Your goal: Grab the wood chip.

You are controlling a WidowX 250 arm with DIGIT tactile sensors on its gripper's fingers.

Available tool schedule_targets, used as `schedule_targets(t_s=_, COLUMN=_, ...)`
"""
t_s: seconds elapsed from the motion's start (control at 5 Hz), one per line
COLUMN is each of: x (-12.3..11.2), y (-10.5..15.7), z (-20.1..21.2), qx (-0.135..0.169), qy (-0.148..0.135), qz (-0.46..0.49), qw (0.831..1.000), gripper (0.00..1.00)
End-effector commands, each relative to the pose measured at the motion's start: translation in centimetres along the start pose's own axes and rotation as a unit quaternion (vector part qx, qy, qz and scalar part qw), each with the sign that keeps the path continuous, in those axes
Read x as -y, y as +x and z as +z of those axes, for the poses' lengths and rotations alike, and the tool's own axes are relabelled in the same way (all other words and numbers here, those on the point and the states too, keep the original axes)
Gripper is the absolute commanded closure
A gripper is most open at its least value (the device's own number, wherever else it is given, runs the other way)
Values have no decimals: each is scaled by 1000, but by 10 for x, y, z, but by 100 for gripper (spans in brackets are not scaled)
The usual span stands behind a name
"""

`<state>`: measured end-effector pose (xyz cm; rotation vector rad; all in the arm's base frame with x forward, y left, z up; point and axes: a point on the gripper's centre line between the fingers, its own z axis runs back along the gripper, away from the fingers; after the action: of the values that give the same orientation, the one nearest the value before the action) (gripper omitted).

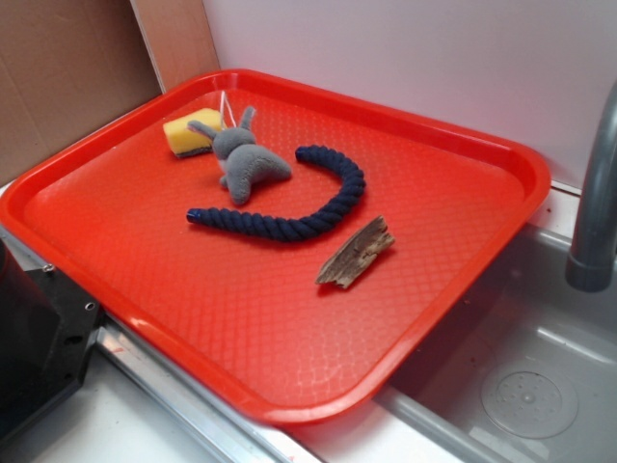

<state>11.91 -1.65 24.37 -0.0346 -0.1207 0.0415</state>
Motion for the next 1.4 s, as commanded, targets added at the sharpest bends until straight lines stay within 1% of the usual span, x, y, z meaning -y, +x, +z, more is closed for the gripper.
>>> schedule_targets(t_s=0.0, x=0, y=0, z=0, qx=0, qy=0, qz=0, qw=1000, gripper=0)
schedule_targets(t_s=0.2, x=9, y=13, z=-8, qx=12, qy=-7, qz=25, qw=1000, gripper=0)
schedule_targets(t_s=0.4, x=21, y=28, z=-21, qx=34, qy=-17, qz=75, qw=996, gripper=0)
schedule_targets(t_s=0.6, x=40, y=48, z=-47, qx=33, qy=-39, qz=99, qw=994, gripper=0)
schedule_targets(t_s=0.8, x=55, y=61, z=-69, qx=51, qy=-46, qz=138, qw=988, gripper=0)
schedule_targets(t_s=1.0, x=70, y=69, z=-89, qx=53, qy=-54, qz=137, qw=988, gripper=0)
schedule_targets(t_s=1.2, x=89, y=77, z=-118, qx=37, qy=-52, qz=134, qw=989, gripper=0)
